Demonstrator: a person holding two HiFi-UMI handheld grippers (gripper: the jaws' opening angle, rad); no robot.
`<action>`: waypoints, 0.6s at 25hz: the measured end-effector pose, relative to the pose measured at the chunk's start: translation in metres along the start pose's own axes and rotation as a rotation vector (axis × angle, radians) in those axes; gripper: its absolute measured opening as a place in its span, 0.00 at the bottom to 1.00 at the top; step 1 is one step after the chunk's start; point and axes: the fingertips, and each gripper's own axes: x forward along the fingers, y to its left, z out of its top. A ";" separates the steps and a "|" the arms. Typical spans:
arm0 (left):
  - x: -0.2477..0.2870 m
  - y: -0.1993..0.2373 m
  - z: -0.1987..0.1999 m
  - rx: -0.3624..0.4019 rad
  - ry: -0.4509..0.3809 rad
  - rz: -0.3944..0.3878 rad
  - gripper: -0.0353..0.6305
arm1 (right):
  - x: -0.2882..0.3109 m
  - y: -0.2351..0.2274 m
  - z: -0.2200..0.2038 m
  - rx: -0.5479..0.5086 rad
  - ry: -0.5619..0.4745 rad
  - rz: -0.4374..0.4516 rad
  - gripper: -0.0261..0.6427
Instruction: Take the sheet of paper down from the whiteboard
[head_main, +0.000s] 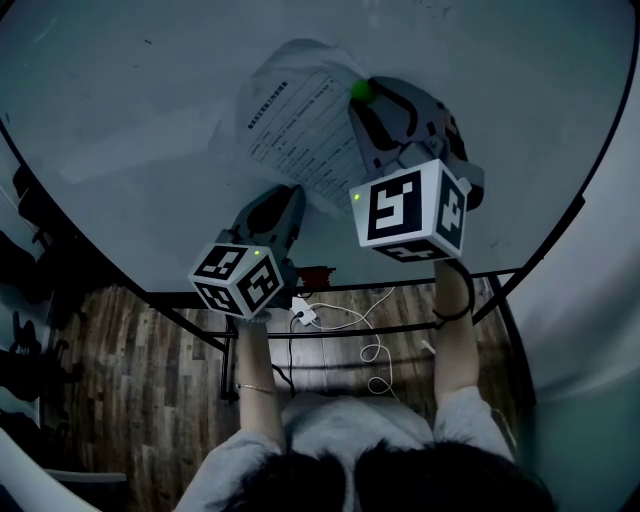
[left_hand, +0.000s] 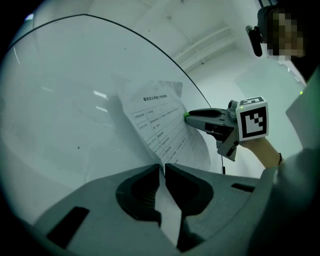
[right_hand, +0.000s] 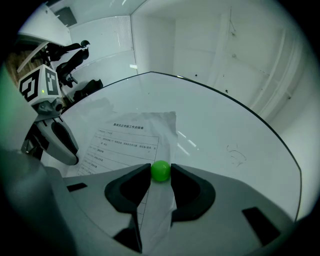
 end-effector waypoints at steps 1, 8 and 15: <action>0.000 0.001 0.001 -0.008 -0.007 0.003 0.12 | 0.000 0.000 0.000 -0.001 -0.001 0.000 0.23; -0.005 0.004 0.003 -0.074 -0.051 -0.012 0.06 | 0.000 -0.001 -0.001 0.010 -0.010 -0.001 0.22; -0.005 0.005 0.002 -0.086 -0.055 -0.027 0.06 | 0.003 -0.001 -0.003 0.025 -0.009 -0.006 0.22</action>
